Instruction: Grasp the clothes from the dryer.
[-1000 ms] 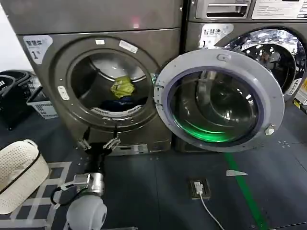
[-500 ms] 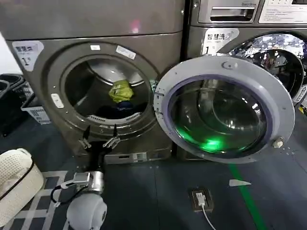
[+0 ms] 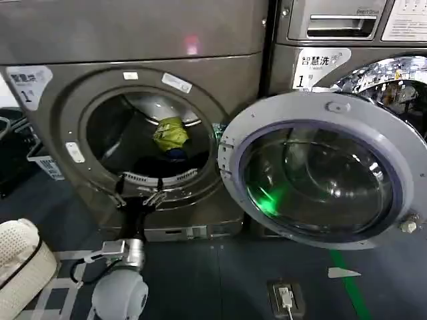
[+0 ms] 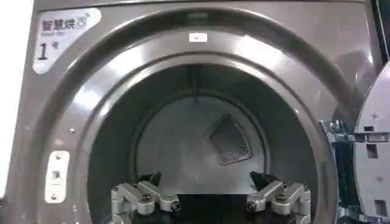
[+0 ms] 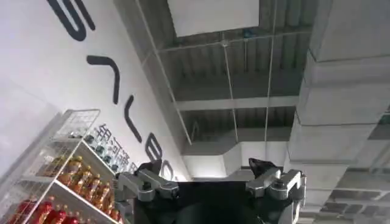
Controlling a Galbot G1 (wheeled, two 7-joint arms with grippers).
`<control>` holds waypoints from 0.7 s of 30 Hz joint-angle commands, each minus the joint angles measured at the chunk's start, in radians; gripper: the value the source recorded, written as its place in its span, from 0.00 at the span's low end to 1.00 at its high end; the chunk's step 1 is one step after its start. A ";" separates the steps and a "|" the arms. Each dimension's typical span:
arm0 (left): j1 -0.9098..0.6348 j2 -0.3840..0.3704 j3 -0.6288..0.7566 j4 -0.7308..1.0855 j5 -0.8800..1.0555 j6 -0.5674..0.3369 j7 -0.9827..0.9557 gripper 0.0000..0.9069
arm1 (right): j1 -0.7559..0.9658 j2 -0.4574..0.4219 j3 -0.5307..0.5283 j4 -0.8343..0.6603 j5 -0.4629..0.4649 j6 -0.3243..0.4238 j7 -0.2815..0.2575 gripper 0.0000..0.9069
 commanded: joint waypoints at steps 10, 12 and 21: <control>-0.012 -0.003 -0.003 0.017 -0.001 -0.004 0.001 1.00 | 0.000 0.009 -0.004 0.033 -0.001 -0.023 -0.003 1.00; -0.029 -0.006 -0.002 0.033 -0.004 -0.003 0.002 1.00 | -0.003 0.008 -0.003 0.033 -0.017 -0.026 0.008 1.00; -0.227 -0.030 0.005 0.269 -0.059 0.021 0.013 1.00 | -0.022 0.000 0.035 0.059 -0.011 -0.043 0.038 1.00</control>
